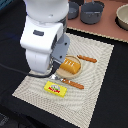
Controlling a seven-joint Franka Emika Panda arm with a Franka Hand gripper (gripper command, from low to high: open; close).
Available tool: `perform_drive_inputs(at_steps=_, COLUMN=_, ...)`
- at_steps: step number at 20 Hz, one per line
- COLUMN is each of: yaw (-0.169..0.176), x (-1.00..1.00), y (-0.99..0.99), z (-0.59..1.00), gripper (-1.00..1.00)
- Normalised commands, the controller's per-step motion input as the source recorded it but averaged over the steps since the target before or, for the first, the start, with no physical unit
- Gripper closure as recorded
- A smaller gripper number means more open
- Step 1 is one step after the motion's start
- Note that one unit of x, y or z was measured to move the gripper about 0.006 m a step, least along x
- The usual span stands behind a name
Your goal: Place the bread, butter, and milk from the table onto the serving area.
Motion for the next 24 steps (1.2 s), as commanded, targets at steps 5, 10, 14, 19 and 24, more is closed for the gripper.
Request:
perform_drive_inputs(at_steps=5, yaw=0.0, x=-0.64, y=0.89, z=-0.07, gripper=-1.0)
perform_drive_inputs(at_steps=10, yaw=0.004, x=-0.64, y=0.84, z=-0.08, gripper=-1.0)
perform_drive_inputs(at_steps=14, yaw=0.0, x=-0.67, y=0.87, z=-0.14, gripper=-1.0)
perform_drive_inputs(at_steps=19, yaw=0.0, x=-0.73, y=0.85, z=-0.21, gripper=-1.0)
perform_drive_inputs(at_steps=24, yaw=0.0, x=-0.86, y=0.66, z=-0.33, gripper=-1.0)
